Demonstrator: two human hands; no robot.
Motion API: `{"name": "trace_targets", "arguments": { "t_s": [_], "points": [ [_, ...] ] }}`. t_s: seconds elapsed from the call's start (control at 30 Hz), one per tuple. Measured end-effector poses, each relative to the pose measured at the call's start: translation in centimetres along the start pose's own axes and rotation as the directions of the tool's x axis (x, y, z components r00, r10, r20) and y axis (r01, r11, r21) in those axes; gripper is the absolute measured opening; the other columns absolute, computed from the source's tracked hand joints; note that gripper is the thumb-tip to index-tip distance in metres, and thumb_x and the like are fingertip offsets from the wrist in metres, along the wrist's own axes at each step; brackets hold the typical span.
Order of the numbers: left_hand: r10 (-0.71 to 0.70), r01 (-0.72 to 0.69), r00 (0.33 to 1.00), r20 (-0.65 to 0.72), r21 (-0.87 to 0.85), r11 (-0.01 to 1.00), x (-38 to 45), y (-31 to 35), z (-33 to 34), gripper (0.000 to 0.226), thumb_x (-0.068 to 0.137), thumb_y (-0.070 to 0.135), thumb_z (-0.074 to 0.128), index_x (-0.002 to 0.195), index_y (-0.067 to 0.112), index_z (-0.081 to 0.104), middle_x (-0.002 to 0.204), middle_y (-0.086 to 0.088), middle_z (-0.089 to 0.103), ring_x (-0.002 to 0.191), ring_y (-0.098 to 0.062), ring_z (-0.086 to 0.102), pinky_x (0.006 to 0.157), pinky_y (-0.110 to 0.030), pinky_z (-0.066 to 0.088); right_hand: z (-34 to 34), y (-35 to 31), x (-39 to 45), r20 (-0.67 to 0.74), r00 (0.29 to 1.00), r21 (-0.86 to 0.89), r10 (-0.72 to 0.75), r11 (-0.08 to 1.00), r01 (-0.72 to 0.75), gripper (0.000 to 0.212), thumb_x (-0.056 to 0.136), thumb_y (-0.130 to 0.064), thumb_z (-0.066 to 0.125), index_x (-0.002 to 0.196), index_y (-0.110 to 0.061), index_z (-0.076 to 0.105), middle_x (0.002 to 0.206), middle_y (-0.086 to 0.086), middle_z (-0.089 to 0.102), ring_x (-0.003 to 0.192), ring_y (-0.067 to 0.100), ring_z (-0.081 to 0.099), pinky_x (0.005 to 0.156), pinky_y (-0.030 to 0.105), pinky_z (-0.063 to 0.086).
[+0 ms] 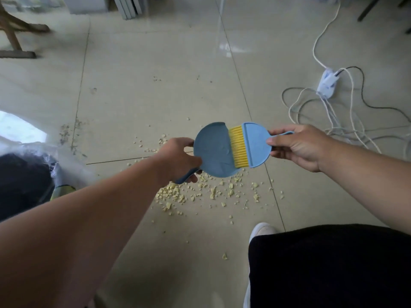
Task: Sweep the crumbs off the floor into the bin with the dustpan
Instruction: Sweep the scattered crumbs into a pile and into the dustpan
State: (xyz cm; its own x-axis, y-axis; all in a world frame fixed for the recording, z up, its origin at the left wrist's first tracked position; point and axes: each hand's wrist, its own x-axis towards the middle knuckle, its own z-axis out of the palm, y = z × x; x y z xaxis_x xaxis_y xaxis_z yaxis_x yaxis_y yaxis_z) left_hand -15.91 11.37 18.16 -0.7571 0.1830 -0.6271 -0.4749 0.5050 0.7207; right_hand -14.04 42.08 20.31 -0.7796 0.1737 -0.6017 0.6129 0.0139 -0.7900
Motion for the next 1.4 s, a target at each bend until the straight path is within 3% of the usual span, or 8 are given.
{"name": "trace_targets", "arguments": {
  "t_s": [0.23, 0.33, 0.47, 0.6, 0.7, 0.9, 1.1, 1.4],
  "points": [
    [-0.047, 0.042, 0.997, 0.065, 0.068, 0.997, 4.9, -0.9, 5.9, 0.046, 0.093, 0.005, 0.070, 0.132, 0.027, 0.063, 0.085, -0.016, 0.081, 0.056, -0.025, 0.074, 0.047, -0.029, 0.050, -7.0, 7.4, 1.2, -0.238, 0.966, 0.224, 0.104, 0.973, -0.049, 0.013, 0.091, 0.001, 0.070, 0.094, -0.011, 0.066, 0.087, 0.012, 0.073, 0.073, 0.021, 0.068, 0.063, 0.029, 0.054],
    [-0.110, 0.098, 0.988, 0.113, 0.102, 0.990, 6.9, -2.3, 7.6, 0.053, 0.092, 0.004, 0.074, 0.137, 0.025, 0.058, 0.088, -0.015, 0.081, 0.059, -0.024, 0.074, 0.050, -0.029, 0.051, -10.3, 11.6, 1.4, -0.357, 0.926, 0.110, 0.126, 0.990, -0.092, 0.011, 0.092, -0.003, 0.071, 0.096, -0.012, 0.067, 0.090, 0.013, 0.071, 0.072, 0.021, 0.068, 0.061, 0.029, 0.056],
    [-0.166, 0.146, 0.980, 0.112, 0.164, 0.976, 8.1, -3.1, 9.1, 0.035, 0.096, 0.012, 0.077, 0.127, 0.017, 0.062, 0.099, -0.017, 0.081, 0.059, -0.022, 0.069, 0.053, -0.028, 0.054, -13.2, 16.8, 1.3, -0.497, 0.860, -0.025, 0.117, 0.989, -0.149, 0.007, 0.092, -0.008, 0.072, 0.096, -0.013, 0.068, 0.099, 0.017, 0.071, 0.074, 0.022, 0.068, 0.062, 0.031, 0.055],
    [-0.193, 0.156, 0.974, 0.122, 0.259, 0.953, 9.7, -4.1, 10.5, 0.027, 0.095, 0.011, 0.076, 0.121, 0.016, 0.067, 0.096, -0.016, 0.082, 0.056, -0.020, 0.067, 0.050, -0.026, 0.050, -14.8, 20.8, 1.7, -0.577, 0.808, -0.123, 0.119, 0.965, -0.230, 0.003, 0.086, -0.021, 0.074, 0.084, -0.020, 0.073, 0.098, 0.015, 0.077, 0.083, 0.029, 0.074, 0.078, 0.043, 0.063],
    [-0.203, 0.161, 0.972, 0.119, 0.291, 0.943, 10.6, -4.7, 11.1, 0.026, 0.096, 0.010, 0.073, 0.121, 0.017, 0.069, 0.091, -0.013, 0.081, 0.053, -0.018, 0.066, 0.050, -0.026, 0.050, -15.6, 22.7, 2.5, -0.595, 0.797, -0.233, 0.103, 0.927, -0.293, 0.017, 0.076, -0.033, 0.072, 0.085, -0.020, 0.077, 0.090, 0.009, 0.079, 0.090, 0.034, 0.076, 0.086, 0.051, 0.062],
    [-0.233, 0.183, 0.964, 0.129, 0.315, 0.931, 12.1, -6.2, 12.6, 0.027, 0.095, 0.013, 0.076, 0.120, 0.020, 0.072, 0.091, -0.012, 0.083, 0.048, -0.017, 0.064, 0.055, -0.028, 0.051, -15.0, 23.7, 3.4, -0.582, 0.813, -0.451, 0.018, 0.825, -0.340, 0.023, 0.092, -0.023, 0.066, 0.097, -0.003, 0.074, 0.096, 0.020, 0.075, 0.090, 0.035, 0.069, 0.079, 0.038, 0.054],
    [-0.246, 0.178, 0.951, 0.189, 0.316, 0.932, 13.0, -7.1, 13.7, 0.028, 0.096, 0.015, 0.074, 0.123, 0.022, 0.074, 0.084, -0.010, 0.081, 0.052, -0.020, 0.064, 0.048, -0.024, 0.045, -13.7, 24.3, 4.1, -0.560, 0.829, -0.504, -0.010, 0.798, -0.331, 0.021, 0.094, -0.023, 0.064, 0.105, -0.011, 0.077, 0.093, 0.007, 0.073, 0.093, 0.027, 0.068, 0.077, 0.025, 0.042],
    [-0.256, 0.191, 0.950, 0.178, 0.317, 0.929, 13.2, -7.4, 13.2, 0.033, 0.099, 0.020, 0.073, 0.132, 0.020, 0.071, 0.093, -0.010, 0.083, 0.051, -0.017, 0.067, 0.044, -0.023, 0.046, -10.4, 23.4, 5.8, -0.468, 0.884, -0.541, 0.002, 0.790, -0.289, 0.018, 0.096, -0.021, 0.056, 0.091, -0.012, 0.071, 0.079, 0.005, 0.065, 0.075, 0.026, 0.057, 0.067, 0.028, 0.041]
  ]
}}
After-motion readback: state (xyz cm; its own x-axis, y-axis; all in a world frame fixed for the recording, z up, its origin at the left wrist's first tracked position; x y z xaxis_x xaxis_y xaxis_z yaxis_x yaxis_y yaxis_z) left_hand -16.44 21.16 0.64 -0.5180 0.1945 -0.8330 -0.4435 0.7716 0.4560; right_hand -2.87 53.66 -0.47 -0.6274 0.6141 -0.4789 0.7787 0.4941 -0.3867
